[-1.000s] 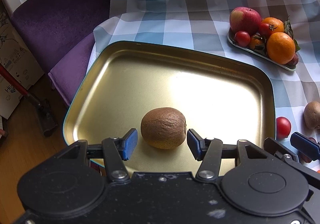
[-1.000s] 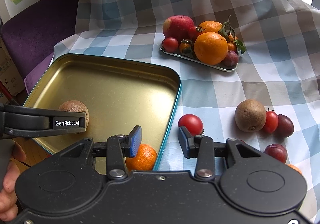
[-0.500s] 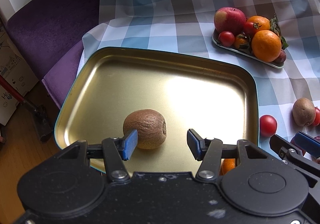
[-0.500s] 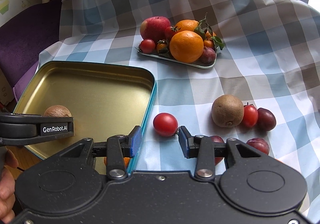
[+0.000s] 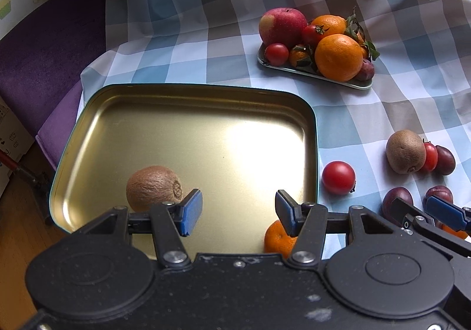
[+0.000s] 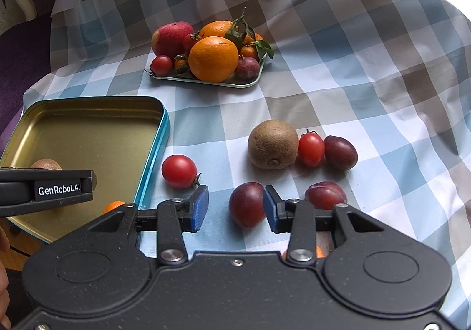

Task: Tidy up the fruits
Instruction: 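Withdraw both tools from the tray toward the loose mandarins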

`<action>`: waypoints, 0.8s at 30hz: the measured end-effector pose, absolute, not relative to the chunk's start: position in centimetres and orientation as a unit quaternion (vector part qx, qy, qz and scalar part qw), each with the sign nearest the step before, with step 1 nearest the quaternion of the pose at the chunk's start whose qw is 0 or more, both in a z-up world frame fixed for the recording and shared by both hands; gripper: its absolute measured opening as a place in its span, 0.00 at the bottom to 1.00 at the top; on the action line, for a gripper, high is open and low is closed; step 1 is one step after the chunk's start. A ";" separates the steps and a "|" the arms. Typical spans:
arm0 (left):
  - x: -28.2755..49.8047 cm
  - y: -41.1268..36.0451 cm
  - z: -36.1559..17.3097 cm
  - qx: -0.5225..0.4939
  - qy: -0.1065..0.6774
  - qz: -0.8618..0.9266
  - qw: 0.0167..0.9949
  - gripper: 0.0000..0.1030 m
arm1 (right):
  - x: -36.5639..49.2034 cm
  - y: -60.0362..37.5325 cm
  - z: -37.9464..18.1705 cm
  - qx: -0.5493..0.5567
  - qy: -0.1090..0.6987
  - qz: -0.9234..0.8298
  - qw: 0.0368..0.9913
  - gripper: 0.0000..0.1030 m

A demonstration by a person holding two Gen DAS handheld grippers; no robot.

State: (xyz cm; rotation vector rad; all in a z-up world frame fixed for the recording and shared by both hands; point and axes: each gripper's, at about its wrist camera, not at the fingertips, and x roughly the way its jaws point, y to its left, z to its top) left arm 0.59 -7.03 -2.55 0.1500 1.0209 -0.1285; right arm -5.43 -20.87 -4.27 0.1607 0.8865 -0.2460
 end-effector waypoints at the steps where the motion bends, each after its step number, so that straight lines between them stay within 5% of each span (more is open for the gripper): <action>1: 0.5 -7.4 -2.6 0.073 0.488 -0.065 0.867 0.55 | -5.6 -21.1 -4.3 0.078 0.427 -0.122 0.892 0.47; 24: -1.1 -13.0 -3.0 0.099 0.495 -0.117 0.855 0.55 | -8.6 -26.2 -5.1 0.099 0.417 -0.192 0.883 0.47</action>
